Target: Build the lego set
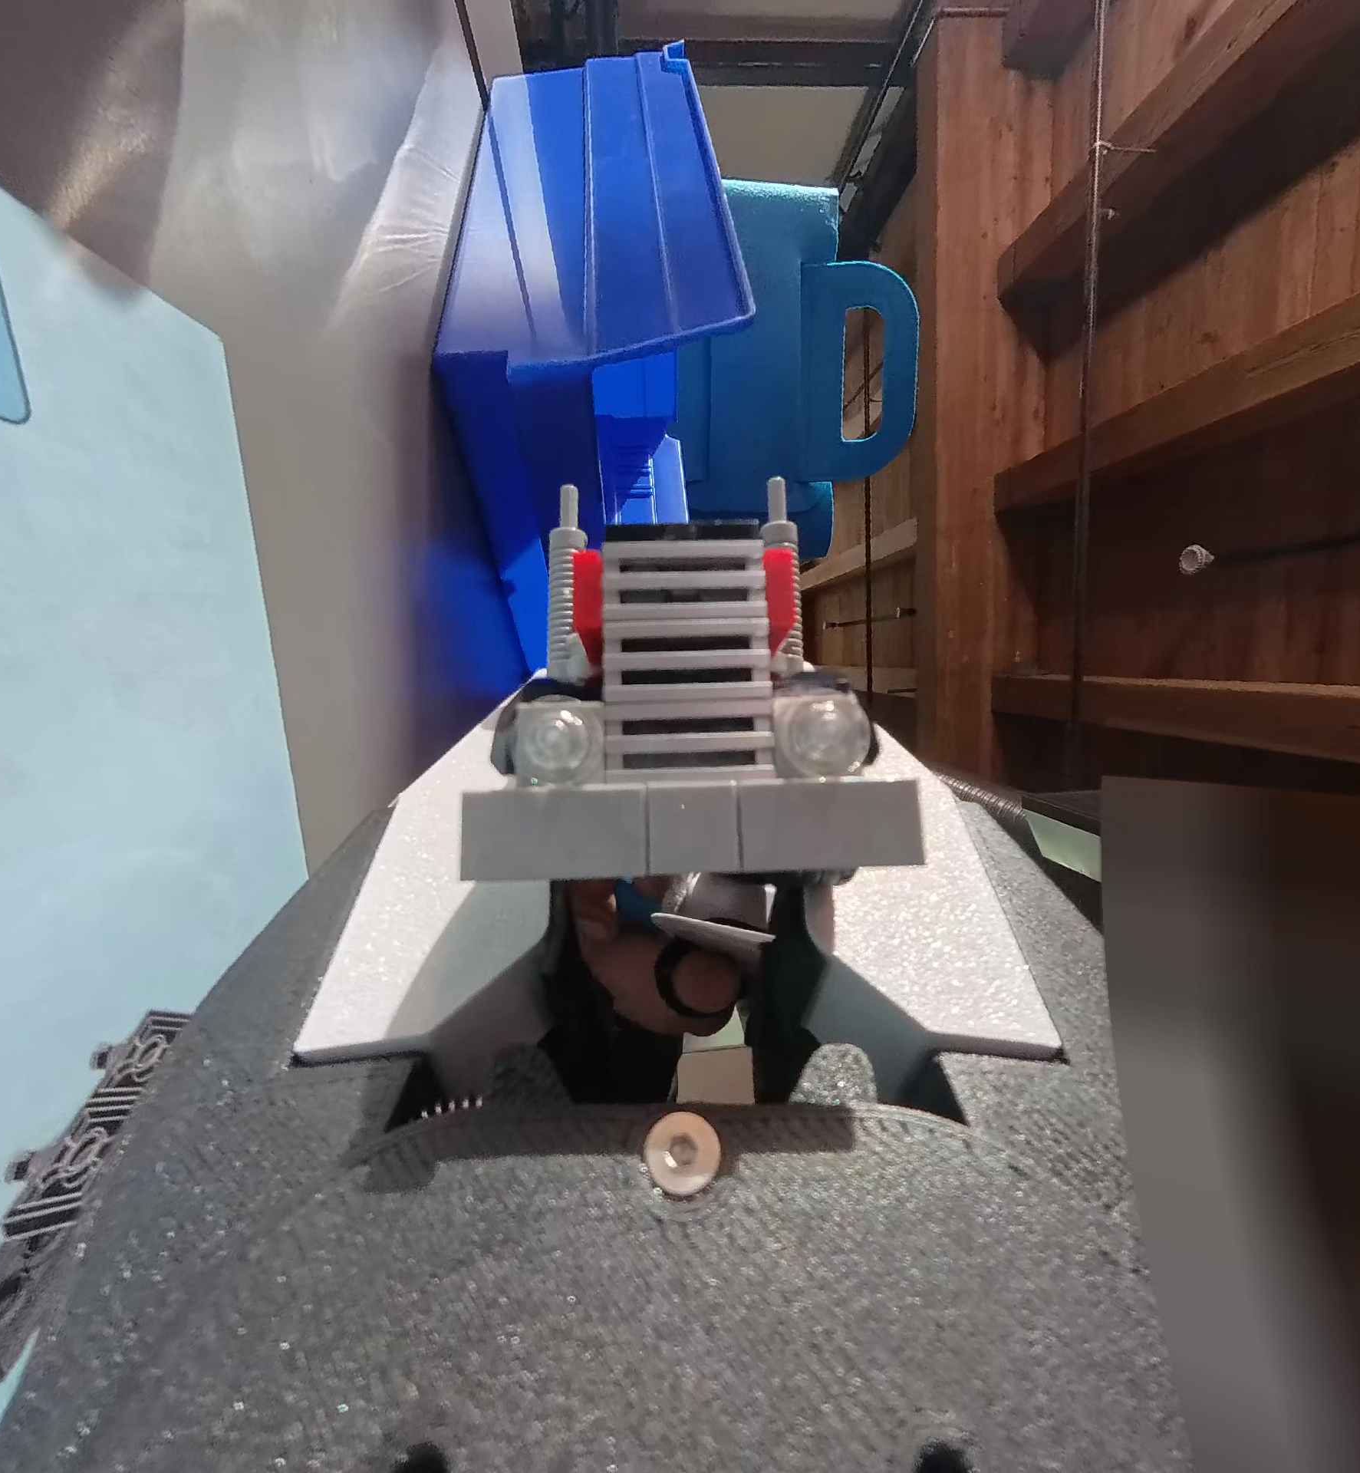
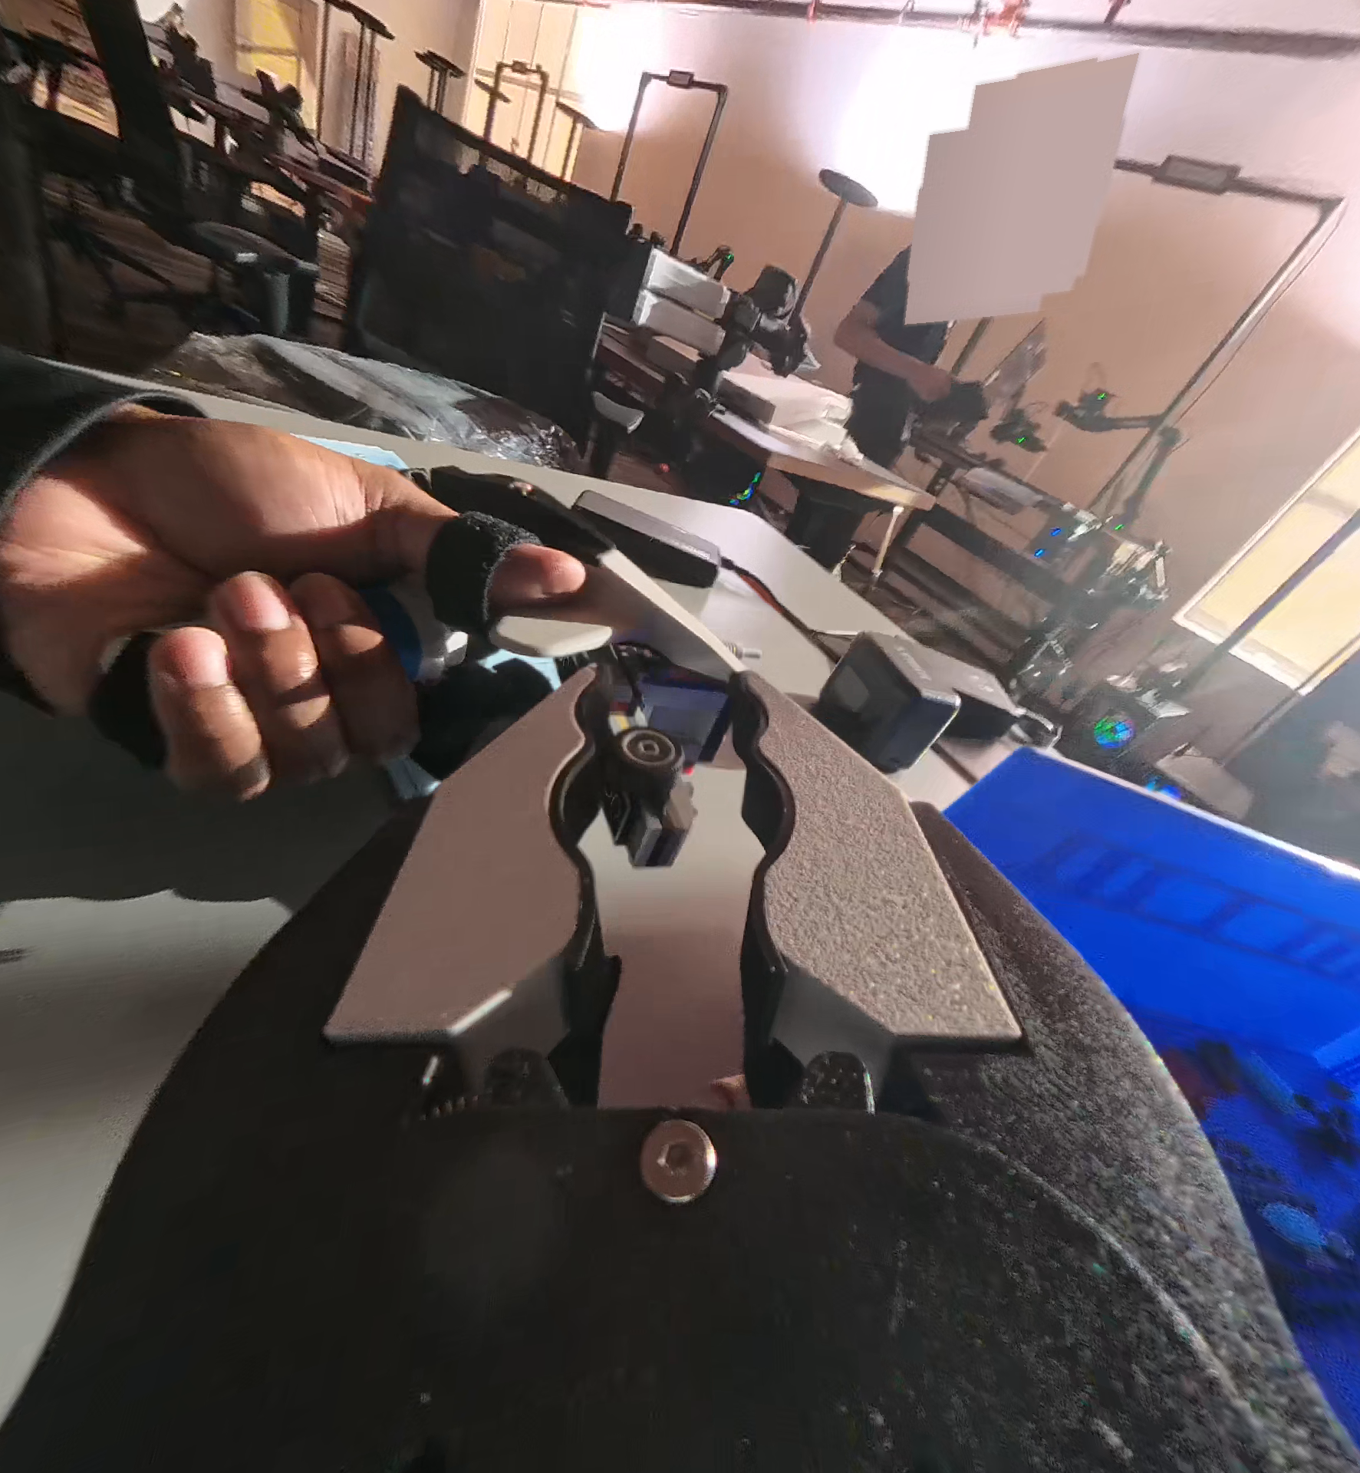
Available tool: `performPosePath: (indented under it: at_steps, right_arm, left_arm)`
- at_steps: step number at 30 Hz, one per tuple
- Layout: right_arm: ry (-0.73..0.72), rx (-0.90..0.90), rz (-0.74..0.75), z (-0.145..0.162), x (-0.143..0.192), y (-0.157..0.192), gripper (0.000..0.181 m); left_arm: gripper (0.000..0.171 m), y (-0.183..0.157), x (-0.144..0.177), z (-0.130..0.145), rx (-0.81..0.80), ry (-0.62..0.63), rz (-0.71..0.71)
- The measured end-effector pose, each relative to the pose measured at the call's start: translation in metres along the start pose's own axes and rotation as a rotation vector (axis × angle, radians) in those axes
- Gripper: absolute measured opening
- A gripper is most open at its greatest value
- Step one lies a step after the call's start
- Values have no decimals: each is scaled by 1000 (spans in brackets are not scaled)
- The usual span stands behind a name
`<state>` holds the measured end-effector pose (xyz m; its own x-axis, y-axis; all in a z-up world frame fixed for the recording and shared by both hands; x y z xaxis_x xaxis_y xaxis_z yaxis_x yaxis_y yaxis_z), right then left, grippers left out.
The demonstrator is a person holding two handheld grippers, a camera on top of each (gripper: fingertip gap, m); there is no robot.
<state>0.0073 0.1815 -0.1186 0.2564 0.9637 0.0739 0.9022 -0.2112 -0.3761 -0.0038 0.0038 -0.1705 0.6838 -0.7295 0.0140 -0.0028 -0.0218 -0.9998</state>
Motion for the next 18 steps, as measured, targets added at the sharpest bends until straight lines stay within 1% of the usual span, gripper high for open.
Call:
performPosePath:
  at_steps: [3,4,7,11,13,16,18]
  right_arm:
    - [40,-86,-29,5,7,-10,35]
    - [60,-100,-45,8,7,-11,35]
    - [120,-113,-112,14,2,-7,36]
    - [140,-118,-133,16,-3,-3,35]
    - [158,-122,-136,18,-4,-3,34]
    - [165,-120,-133,18,-5,-3,25]
    - [174,-113,-133,18,-5,-2,24]
  left_arm:
    - [55,0,1,-1,-23,-4,-15]
    - [53,0,1,-1,-26,-3,-19]
    - [53,1,0,0,-33,7,-28]
    - [52,1,-1,1,-58,19,-47]
    - [53,1,-2,1,-63,22,-47]
    - [53,0,-2,2,-81,29,-54]
    - [52,0,-2,2,-91,25,-62]
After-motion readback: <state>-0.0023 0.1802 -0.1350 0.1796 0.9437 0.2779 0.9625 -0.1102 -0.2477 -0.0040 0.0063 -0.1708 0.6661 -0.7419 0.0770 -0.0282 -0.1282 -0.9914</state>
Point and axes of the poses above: each gripper's, where its closed fingertips meet, x back along the fingers, z out of its underside, y = z × x across the jaws, the point moved 10 cm from there along x, back along the fingers, and after that the axes turned 6 degrees about -z, right-handed, at the moved point
